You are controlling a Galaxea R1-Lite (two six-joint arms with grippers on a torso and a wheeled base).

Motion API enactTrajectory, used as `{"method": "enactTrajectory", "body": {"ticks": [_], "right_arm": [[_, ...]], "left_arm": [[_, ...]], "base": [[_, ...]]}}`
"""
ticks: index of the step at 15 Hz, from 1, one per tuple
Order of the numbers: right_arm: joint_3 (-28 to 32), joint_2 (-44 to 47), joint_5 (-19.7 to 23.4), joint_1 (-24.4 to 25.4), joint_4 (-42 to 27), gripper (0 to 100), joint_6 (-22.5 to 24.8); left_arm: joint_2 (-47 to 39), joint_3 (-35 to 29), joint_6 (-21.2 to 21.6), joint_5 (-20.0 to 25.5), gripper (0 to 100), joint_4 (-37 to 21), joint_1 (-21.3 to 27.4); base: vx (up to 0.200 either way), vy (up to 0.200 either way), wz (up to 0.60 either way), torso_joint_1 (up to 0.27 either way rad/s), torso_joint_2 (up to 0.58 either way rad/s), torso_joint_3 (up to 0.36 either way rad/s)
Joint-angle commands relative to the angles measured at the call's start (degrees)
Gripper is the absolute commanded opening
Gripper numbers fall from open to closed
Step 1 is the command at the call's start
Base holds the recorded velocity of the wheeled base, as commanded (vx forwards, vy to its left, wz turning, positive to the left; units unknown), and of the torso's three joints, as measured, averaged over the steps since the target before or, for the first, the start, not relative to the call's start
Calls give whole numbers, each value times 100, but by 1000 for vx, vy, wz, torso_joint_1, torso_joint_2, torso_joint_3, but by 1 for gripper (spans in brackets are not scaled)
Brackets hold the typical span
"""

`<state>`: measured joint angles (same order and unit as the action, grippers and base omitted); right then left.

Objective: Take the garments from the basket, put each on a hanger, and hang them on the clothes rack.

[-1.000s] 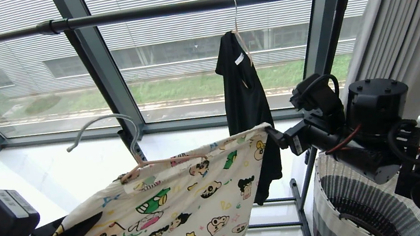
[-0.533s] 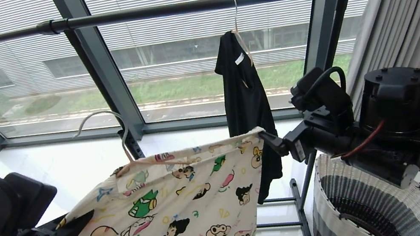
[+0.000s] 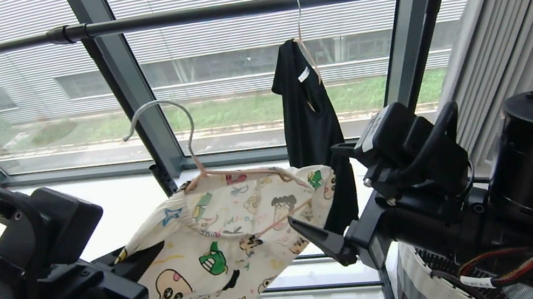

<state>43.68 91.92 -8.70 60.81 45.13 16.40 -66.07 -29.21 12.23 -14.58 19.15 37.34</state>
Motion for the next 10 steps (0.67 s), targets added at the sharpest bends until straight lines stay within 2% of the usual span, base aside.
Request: {"method": "enactTrajectory", "body": {"ticks": [1, 3, 5, 6, 7, 10], "right_arm": [[35, -306, 624, -421, -479, 100, 382], [378, -684, 1547, -869, -1771, 100, 944], [844, -842, 1934, -957, -2992, 100, 1067], [1020, -825, 2110, -957, -3370, 100, 1067], [1143, -754, 2162, -957, -3634, 100, 1067], [1134, -508, 2329, -957, -3748, 100, 1067]], "left_arm": [[68, 100, 192, 25, 0, 1, 625], [16, 170, 728, 69, 0, 1, 854], [-108, 161, 913, 78, 0, 36, 1232], [-151, 144, 1010, 78, 0, 115, 1434], [-195, 152, 1203, 78, 0, 194, 1548], [-187, 144, 1335, 78, 0, 335, 1742]], "base": [[0, 0, 0, 0, 0, 0], [0, 0, 0, 0, 0, 0], [0, 0, 0, 0, 0, 0], [0, 0, 0, 0, 0, 0], [0, 0, 0, 0, 0, 0], [0, 0, 0, 0, 0, 0]]}}
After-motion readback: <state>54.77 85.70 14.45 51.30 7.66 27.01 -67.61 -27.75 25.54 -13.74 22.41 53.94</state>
